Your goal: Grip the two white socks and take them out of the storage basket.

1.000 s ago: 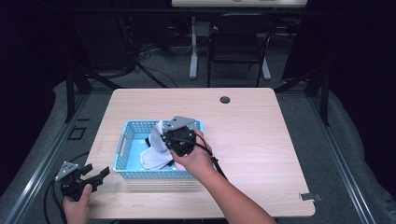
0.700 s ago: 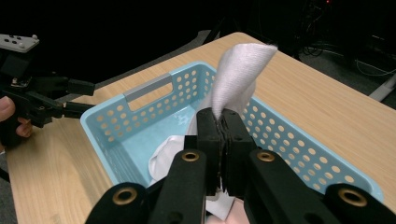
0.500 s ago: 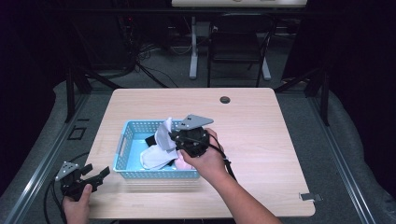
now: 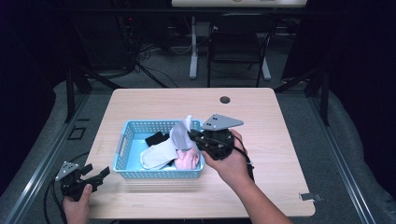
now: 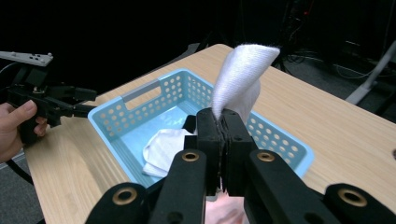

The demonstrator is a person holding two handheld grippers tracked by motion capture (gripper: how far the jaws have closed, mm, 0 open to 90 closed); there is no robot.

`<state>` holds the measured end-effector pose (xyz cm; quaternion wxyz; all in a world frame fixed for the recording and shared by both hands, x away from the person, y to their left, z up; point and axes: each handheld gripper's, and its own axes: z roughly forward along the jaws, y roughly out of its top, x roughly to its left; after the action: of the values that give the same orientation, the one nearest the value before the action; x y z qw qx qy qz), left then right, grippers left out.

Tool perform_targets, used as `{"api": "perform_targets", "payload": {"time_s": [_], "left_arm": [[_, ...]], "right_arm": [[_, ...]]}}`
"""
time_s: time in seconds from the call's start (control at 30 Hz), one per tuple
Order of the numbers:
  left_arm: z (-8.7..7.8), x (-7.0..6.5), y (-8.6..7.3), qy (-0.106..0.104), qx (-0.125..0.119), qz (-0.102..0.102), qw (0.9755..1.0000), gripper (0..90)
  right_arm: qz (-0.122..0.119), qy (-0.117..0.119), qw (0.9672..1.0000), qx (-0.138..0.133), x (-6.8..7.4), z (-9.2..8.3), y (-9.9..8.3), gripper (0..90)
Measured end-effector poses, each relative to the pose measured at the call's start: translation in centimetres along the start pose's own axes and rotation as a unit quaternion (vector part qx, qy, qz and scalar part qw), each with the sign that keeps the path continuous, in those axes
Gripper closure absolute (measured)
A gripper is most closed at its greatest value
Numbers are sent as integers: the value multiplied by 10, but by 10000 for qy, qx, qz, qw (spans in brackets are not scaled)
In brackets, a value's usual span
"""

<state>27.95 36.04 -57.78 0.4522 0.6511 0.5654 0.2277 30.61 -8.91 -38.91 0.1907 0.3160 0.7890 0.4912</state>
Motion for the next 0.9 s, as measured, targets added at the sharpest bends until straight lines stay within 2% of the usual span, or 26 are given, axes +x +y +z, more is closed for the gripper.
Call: {"api": "perform_targets", "payload": {"time_s": [0.27,0.47,0.9], "left_arm": [[0,0,0,8,-4,-7,10000,185],[0,0,0,13,-4,-7,10000,186],[0,0,0,18,-1,-5,10000,186]], "right_arm": [[126,-213,9997,-28,-13,-29,-10,882],[198,-389,9990,-1,-20,-44,-20,882],[357,-667,9971,121,-35,-59,-39,882]]}}
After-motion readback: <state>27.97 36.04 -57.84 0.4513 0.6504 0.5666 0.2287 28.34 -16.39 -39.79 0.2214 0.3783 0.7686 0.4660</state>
